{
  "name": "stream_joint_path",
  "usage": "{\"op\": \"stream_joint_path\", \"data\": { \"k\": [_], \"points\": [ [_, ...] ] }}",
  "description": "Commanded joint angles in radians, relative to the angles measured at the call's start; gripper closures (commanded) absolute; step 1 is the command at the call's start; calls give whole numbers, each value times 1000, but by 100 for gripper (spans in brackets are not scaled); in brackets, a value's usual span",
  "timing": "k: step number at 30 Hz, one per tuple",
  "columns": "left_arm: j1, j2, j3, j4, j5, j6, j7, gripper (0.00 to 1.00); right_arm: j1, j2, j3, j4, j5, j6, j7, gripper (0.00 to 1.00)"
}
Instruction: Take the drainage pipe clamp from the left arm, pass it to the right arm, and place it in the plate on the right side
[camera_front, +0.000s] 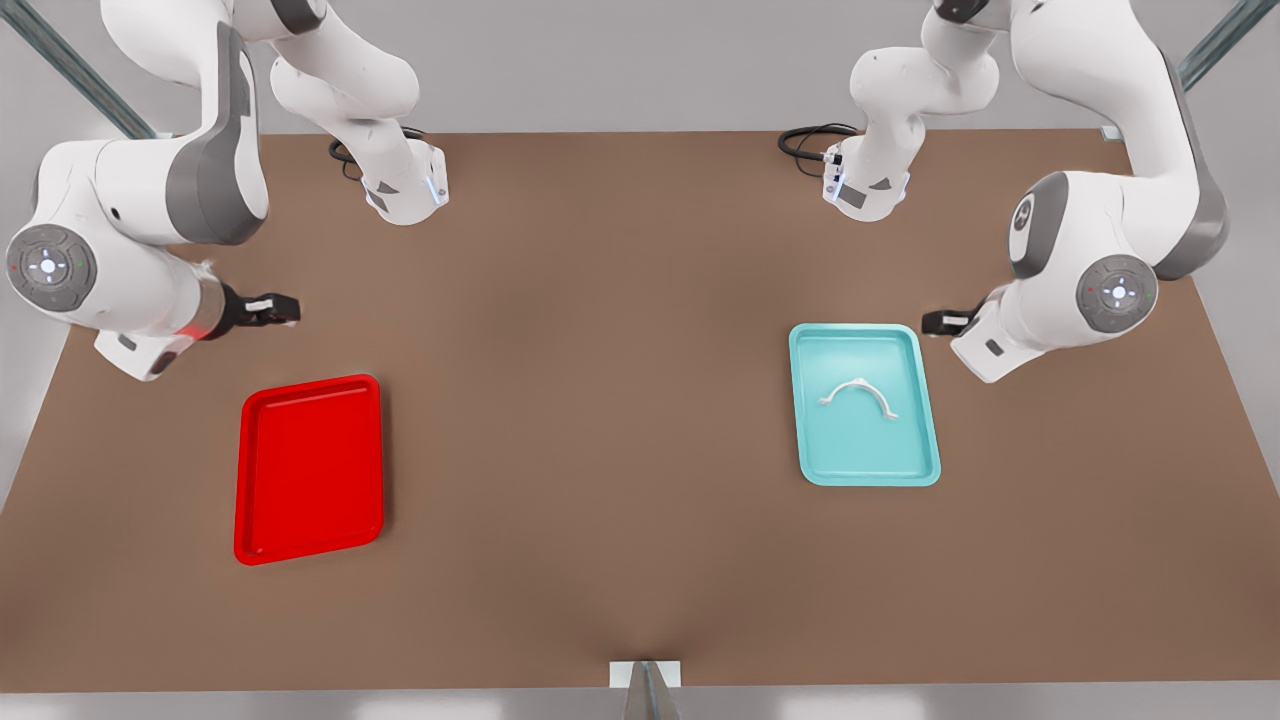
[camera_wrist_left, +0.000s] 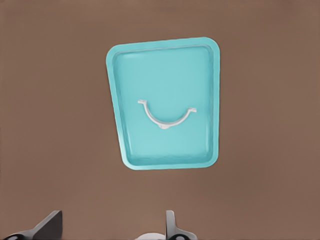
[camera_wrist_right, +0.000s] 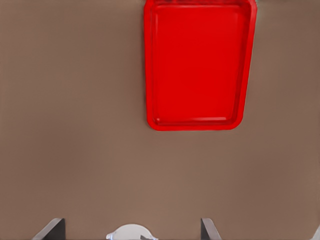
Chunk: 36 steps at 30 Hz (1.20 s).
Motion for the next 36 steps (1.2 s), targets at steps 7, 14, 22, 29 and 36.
{"op": "stream_joint_path", "data": {
  "k": [7, 14, 22, 29, 36],
  "points": [
    [6, 65, 26, -269, -23, 473, -179, 0, 0, -13, 2, -44, -1, 160, -89, 0],
    [46, 136, 37, -616, -98, 991, -318, 0, 0, -24, -2, -95, -2, 212, -117, 0],
    [39, 188, 37, -679, -115, 1064, -587, 0, 0, -28, -2, -118, -4, 227, -126, 0],
    [26, 240, 37, -672, -112, 1073, -618, 0, 0, -35, -2, -145, -7, 261, -134, 0],
    [26, 240, 37, -674, -112, 1057, -628, 46, 2, -35, -2, -154, -13, 263, -134, 0]
  ]
}}
